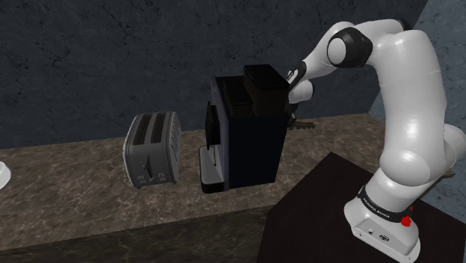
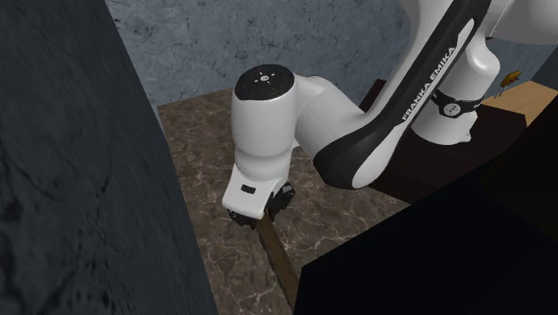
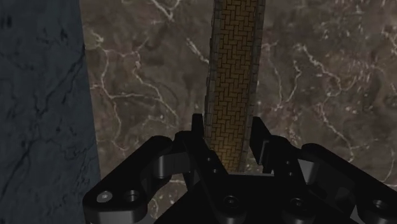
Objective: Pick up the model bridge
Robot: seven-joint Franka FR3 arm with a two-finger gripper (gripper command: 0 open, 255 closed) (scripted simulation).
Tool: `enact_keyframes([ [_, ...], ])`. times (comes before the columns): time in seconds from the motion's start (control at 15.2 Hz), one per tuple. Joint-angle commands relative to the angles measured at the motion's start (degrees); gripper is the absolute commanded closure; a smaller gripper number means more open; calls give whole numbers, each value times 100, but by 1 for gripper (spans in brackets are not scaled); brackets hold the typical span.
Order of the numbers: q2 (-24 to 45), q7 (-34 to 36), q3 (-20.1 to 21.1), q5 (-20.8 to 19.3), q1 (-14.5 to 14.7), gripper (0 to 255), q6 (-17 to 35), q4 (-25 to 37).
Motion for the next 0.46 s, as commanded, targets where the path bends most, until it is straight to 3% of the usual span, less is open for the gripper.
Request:
enact_keyframes([
  [0.0,-138,11,-41,-36,27,255,-88,-49],
  [0.4,-402,50,-121,-118,89,255,-299,-99],
])
